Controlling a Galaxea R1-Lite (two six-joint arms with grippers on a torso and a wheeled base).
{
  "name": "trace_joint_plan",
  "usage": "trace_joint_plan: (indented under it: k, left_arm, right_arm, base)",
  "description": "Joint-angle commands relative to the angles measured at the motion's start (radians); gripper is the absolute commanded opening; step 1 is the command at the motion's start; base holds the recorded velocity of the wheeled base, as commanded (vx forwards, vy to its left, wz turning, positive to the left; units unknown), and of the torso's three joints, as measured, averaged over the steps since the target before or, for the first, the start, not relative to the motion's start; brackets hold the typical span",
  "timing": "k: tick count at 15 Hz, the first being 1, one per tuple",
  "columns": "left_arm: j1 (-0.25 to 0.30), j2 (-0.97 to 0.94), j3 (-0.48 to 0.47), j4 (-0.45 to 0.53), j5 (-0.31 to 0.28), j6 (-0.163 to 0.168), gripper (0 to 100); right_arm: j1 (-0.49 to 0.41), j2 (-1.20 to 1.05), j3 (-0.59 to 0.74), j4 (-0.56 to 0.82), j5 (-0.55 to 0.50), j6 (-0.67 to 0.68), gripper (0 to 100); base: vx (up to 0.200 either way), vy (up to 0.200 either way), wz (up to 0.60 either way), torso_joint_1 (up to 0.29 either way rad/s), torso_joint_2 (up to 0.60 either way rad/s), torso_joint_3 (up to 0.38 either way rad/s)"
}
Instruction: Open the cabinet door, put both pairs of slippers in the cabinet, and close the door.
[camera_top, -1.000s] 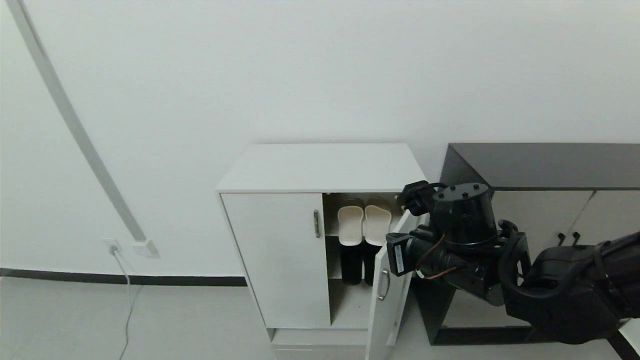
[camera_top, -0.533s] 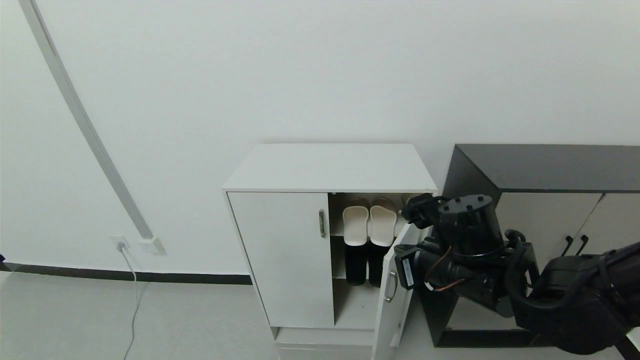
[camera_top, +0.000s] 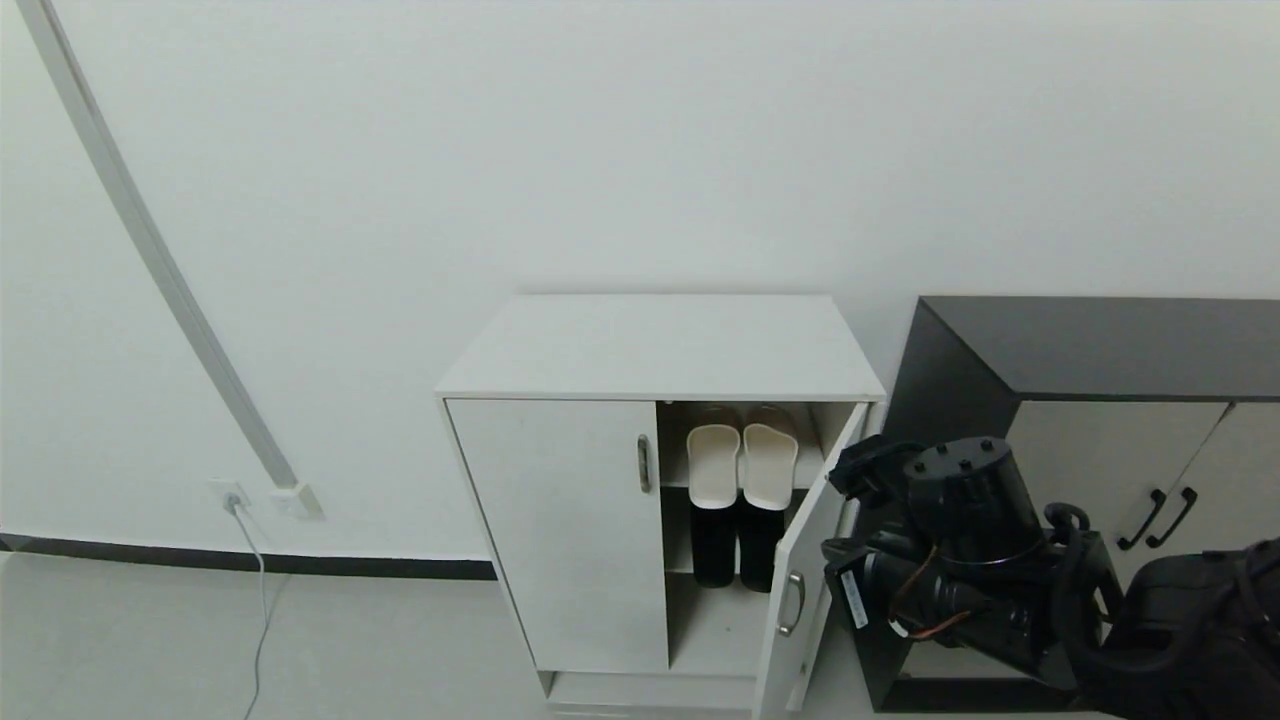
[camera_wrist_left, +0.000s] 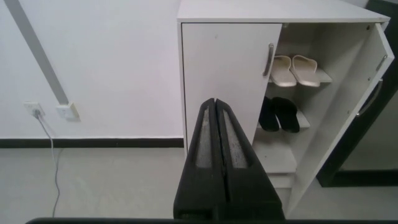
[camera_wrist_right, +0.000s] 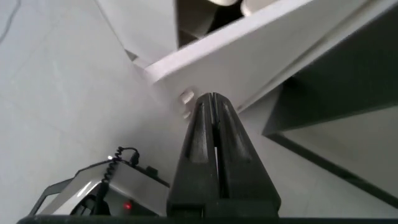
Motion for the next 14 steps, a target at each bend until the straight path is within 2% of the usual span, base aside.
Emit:
trace_joint_plan:
  k: [1, 8, 11, 14]
  left_arm:
    - [0.001, 0.001, 0.0, 0.0, 0.0, 0.0, 0]
    - [0.001, 0.001, 0.0, -0.002, 0.001, -0.002, 0]
    - [0.001, 0.001, 0.0, -0.002, 0.001, -0.002, 0]
    - [0.001, 0.001, 0.0, -0.002, 0.001, -0.002, 0]
  right_arm:
    - [0.005, 0.037, -0.002, 0.0, -0.001, 0.0, 0]
    - [0.011, 0.17, -0.091, -0.072, -0.002, 0.0, 0]
    - [0.008, 0.262, -0.152, -0.161, 0.001, 0.0, 0]
    - [-0.008, 0.353, -0.246, -0.187, 0.001, 0.002, 0]
  base:
    - [0.0, 0.0, 0.0, 0.0, 0.0, 0.0]
    - [0.0, 0.0, 0.0, 0.0, 0.0, 0.0]
    - [0.0, 0.0, 0.0, 0.0, 0.0, 0.0]
    - [0.0, 0.0, 0.0, 0.0, 0.0, 0.0]
